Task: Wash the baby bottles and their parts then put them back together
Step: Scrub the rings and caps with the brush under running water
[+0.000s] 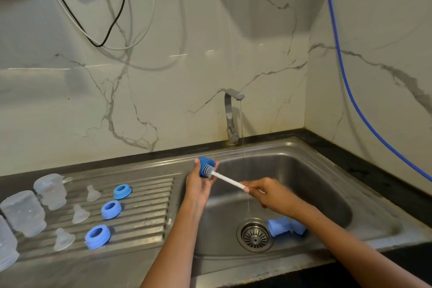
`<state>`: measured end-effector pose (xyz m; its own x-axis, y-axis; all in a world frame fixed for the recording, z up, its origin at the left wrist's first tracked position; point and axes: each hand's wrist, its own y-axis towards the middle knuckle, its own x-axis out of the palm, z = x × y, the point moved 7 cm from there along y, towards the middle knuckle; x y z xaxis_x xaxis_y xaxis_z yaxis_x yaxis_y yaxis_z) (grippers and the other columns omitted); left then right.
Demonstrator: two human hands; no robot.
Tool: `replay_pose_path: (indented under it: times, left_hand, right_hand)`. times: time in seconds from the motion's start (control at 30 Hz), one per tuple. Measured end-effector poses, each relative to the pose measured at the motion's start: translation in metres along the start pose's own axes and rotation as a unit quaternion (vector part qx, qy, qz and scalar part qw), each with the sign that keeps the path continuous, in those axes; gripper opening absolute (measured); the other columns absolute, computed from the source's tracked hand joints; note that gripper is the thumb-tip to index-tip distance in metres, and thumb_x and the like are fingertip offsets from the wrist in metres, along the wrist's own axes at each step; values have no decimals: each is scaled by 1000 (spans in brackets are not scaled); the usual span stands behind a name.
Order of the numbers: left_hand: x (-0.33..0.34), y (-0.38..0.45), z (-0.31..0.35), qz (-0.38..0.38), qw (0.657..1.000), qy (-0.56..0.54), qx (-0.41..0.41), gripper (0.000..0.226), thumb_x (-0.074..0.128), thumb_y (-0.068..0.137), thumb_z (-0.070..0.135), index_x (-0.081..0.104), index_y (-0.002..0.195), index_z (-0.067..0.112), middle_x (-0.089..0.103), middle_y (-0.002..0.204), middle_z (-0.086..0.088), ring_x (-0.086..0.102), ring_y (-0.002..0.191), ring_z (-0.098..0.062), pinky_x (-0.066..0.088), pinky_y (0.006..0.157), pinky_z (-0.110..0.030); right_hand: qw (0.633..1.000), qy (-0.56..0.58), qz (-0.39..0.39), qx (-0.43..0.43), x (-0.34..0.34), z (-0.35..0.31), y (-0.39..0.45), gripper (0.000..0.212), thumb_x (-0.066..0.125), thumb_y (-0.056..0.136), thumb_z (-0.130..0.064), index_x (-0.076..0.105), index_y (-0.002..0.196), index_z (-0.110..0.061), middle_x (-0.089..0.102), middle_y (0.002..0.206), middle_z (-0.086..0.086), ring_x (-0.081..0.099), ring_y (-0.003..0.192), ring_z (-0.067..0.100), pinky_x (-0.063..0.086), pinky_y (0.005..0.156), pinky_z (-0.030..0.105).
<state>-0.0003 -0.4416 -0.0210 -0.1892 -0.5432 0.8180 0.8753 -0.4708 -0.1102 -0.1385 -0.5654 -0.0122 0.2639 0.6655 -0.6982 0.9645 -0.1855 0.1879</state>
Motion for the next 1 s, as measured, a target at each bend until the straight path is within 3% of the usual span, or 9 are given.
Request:
replay_pose_path:
  times: [0.07, 0.17, 0.3, 0.43, 0.57, 0.73, 0.83, 0.93, 1.0]
  left_hand:
    - [4, -1, 2, -28, 1000, 5, -7, 29, 47, 98, 22, 48, 120, 4, 54, 124, -21, 63, 94, -31, 52, 83, -49]
    - [6, -3, 7, -47, 999, 15, -7, 28, 50, 96, 21, 50, 118, 3, 57, 116, -20, 64, 96, -32, 54, 84, -49]
    - [-16, -1, -1, 44, 982, 183, 33, 23, 61, 91, 17, 54, 107, 3, 61, 105, -17, 64, 87, -25, 51, 82, -38]
    - [-16, -2, 3, 66, 977, 190, 65, 16, 64, 88, 20, 56, 97, 9, 64, 97, -13, 65, 86, -23, 54, 81, -36]
    - [-14, -2, 4, 1, 992, 128, 7, 28, 57, 93, 22, 52, 113, 3, 63, 106, -19, 67, 90, -30, 57, 78, -41]
    - [4, -6, 7, -66, 997, 30, -32, 29, 52, 95, 24, 53, 113, 1, 64, 106, -22, 71, 84, -31, 57, 81, -45]
    - [-11, -5, 1, 10, 985, 172, 5, 22, 62, 89, 18, 55, 105, 5, 63, 103, -17, 66, 90, -27, 53, 86, -40]
    - [-16, -3, 3, 65, 977, 196, 51, 28, 68, 84, 18, 56, 106, 6, 64, 105, -16, 65, 96, -27, 53, 82, -33]
    - [-15, 1, 12, 69, 975, 197, 73, 29, 68, 84, 20, 56, 106, 6, 65, 105, -16, 66, 92, -25, 55, 78, -31]
  right_hand:
    - [961, 252, -81, 84, 6, 8, -5, 30, 54, 95, -43, 62, 123, -38, 37, 53, -6, 31, 44, 6, 25, 39, 19]
    - [933, 302, -148, 127, 2, 13, -9, 29, 53, 95, -44, 64, 121, -37, 30, 57, -4, 24, 45, 6, 21, 38, 17]
    - [996, -74, -22, 52, -14, 15, -2, 34, 48, 98, -42, 57, 131, -39, 59, 69, -5, 48, 54, 10, 41, 51, 24]
    - [928, -357, 98, -34, -16, -2, -1, 40, 36, 101, -47, 39, 140, -47, 61, 77, -7, 53, 63, 11, 38, 56, 24]
    - [999, 44, -24, 8, -4, 5, -2, 31, 51, 98, -35, 61, 127, -33, 48, 49, -14, 42, 46, 5, 35, 45, 20]
    - [949, 275, -118, 102, -2, 13, -12, 27, 53, 95, -45, 66, 117, -39, 35, 57, -3, 28, 45, 6, 25, 39, 17]
    - [999, -5, -21, 46, -14, 14, -3, 30, 51, 97, -41, 61, 126, -40, 57, 68, -7, 46, 52, 5, 40, 49, 22]
    - [927, -363, 92, -11, -22, 3, 0, 39, 35, 101, -48, 38, 140, -50, 57, 73, -8, 49, 58, 9, 34, 49, 21]
    - [904, -409, 115, -44, -14, -6, 2, 42, 30, 102, -47, 31, 144, -49, 51, 70, -7, 47, 58, 12, 34, 51, 24]
